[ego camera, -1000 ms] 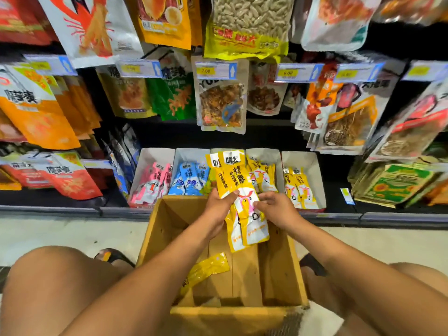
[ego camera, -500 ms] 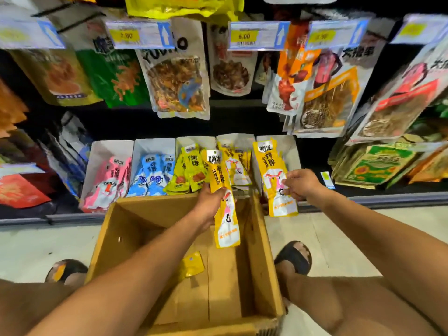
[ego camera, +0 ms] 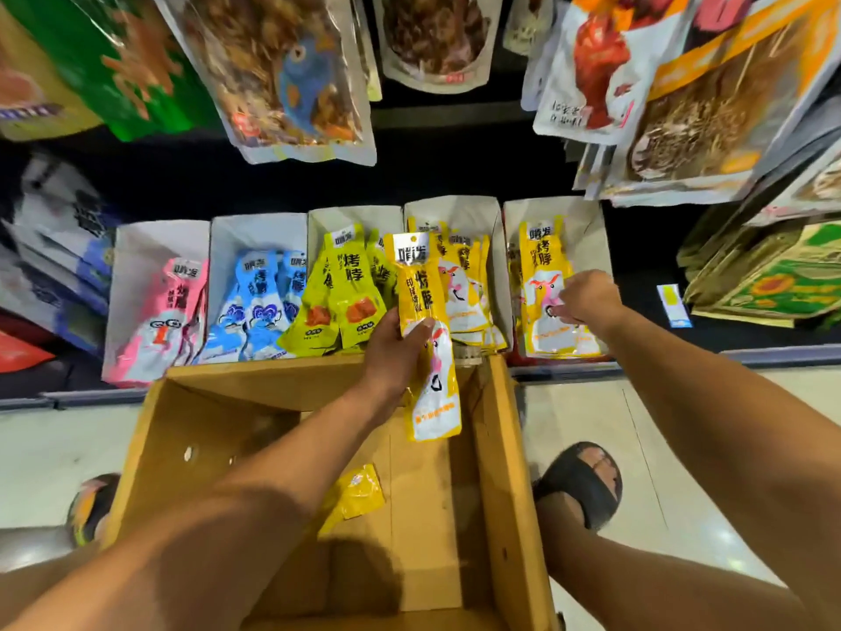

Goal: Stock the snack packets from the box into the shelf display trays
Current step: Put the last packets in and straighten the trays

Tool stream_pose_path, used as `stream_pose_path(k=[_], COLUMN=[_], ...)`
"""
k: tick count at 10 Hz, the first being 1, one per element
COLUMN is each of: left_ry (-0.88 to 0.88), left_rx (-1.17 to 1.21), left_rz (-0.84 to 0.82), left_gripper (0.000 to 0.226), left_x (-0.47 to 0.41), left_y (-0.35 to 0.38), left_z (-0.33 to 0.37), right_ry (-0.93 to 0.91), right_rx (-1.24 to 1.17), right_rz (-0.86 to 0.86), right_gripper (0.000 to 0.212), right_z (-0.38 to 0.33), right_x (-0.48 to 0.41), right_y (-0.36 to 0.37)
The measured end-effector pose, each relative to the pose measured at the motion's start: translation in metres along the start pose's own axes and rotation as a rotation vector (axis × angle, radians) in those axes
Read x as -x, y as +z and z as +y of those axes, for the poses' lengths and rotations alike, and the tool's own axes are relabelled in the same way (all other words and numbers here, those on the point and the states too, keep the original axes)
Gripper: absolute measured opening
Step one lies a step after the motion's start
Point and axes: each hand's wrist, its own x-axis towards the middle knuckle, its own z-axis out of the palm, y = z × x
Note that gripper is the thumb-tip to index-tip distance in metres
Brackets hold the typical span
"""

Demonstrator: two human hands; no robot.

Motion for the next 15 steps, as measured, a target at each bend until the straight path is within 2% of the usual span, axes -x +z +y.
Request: stream_pose_path(k=[1,2,4,6,8,9,10,11,12,13,14,15], left_ry=[-0.014,-0.015,-0.026,-0.014,-0.062,-0.094,-0.114,-0.100,-0.053,-0.042,-0.010,0.123], left_rx=[0.009,0.008,0.032,0.042,0.051,0.096,0.201,0.228,0.142,0.107,0.037,-0.161], left_rz=[-0.002,-0.022,-0.037,-0.051,-0.068,-0.099,-0.124,-0.090,-0.028,-0.005,-0.050,-0.082], left_gripper=[0.017,0.018,0.016,0.017,0.018,0.016,0.017,0.025,0.034,0.032,0.019,0.018], left_x=[-0.009,-0.013,-0.011,0.004,0.030,0.046,0.065,0.069,0.071,0.071,0.067,0.058], left_y=[0.000,-0.001,-0.004,-0.002,0.003,0.007,0.016,0.024,0.033,0.033,0.032,0.030], left_z=[-0.007,-0.012,-0.012,0.004,0.020,0.029,0.043,0.046,0.047,0.051,0.054,0.049], right_ry=[0.109,0.067,0.029,-0.058,-0.265,-0.476,-0.591,-0.622,-0.556,-0.540,-0.524,-0.480], right_rx=[-0.195,-0.210,-0.174,-0.165,-0.198,-0.105,0.011,0.253,0.324,0.267,0.194,0.193], right_rz=[-0.056,-0.117,-0.193,-0.145,-0.182,-0.159,-0.145,-0.048,0.031,0.029,0.021,0.065], right_gripper=[0.029,0.028,0.016,0.058,0.058,0.075,0.091,0.097,0.096,0.095,0.094,0.081], right_z=[0.012,0.026,0.014,0.003,-0.030,-0.045,-0.056,-0.061,-0.065,-0.066,-0.061,-0.051], right_x=[-0.033,-0.048,-0.029,0.004,0.091,0.151,0.209,0.245,0.259,0.251,0.235,0.212], right_y=[0.022,0.045,0.040,0.016,-0.021,-0.037,-0.039,-0.029,-0.022,-0.021,-0.023,-0.028])
